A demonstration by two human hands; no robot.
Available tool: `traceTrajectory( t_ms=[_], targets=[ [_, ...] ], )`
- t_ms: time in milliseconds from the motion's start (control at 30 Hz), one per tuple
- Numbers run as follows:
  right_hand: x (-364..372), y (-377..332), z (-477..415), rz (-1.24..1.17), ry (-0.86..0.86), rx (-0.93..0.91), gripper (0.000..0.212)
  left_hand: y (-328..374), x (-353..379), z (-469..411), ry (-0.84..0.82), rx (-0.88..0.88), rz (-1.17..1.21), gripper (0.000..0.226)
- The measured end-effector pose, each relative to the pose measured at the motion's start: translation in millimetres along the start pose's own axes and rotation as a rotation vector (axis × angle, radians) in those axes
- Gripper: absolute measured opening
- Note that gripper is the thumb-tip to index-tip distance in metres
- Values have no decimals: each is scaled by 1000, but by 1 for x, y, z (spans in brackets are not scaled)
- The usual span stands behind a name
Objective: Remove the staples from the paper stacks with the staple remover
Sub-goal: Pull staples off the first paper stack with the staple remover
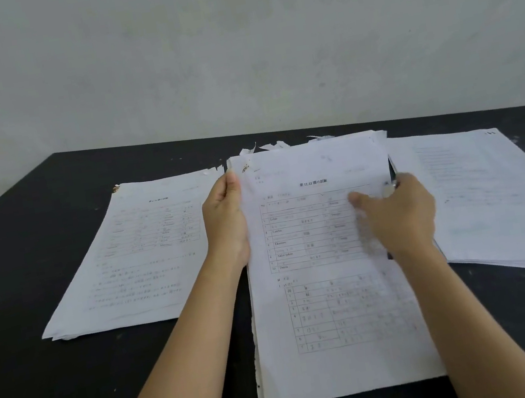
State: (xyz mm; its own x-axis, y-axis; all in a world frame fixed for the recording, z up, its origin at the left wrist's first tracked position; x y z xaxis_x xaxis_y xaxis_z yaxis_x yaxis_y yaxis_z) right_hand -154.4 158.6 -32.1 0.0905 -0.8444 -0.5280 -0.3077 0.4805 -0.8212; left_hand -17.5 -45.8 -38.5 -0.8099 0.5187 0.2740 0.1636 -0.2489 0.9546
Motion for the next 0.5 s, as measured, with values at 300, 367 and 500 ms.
traceTrajectory(
  t_ms=[300, 367, 500],
  targets=[
    [-20, 10, -1, -48, -389, 13, 26, 8, -15, -3, 28, -75, 64, 24],
    [-24, 1, -3, -101, -316, -15, 20, 11, -12, 3, -115, -143, -13, 33],
    [-27, -10, -7, -179, -221, 12, 33, 1, -12, 31, -375, -378, -330, 39]
  ],
)
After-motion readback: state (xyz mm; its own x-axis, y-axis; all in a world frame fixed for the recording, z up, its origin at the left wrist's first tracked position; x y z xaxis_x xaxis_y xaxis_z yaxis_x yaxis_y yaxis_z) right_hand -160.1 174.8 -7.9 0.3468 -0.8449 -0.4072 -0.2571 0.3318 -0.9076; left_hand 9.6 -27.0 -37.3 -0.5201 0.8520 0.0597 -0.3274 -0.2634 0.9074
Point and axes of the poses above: each hand's wrist, its own z-axis away from the middle knuckle, its own x-axis out of the palm, y = z × x, the point moved 7 cm from there along -z, towards the middle knuckle, and after that the axes turned 9 degrees about -x, right-handed, at the moved point
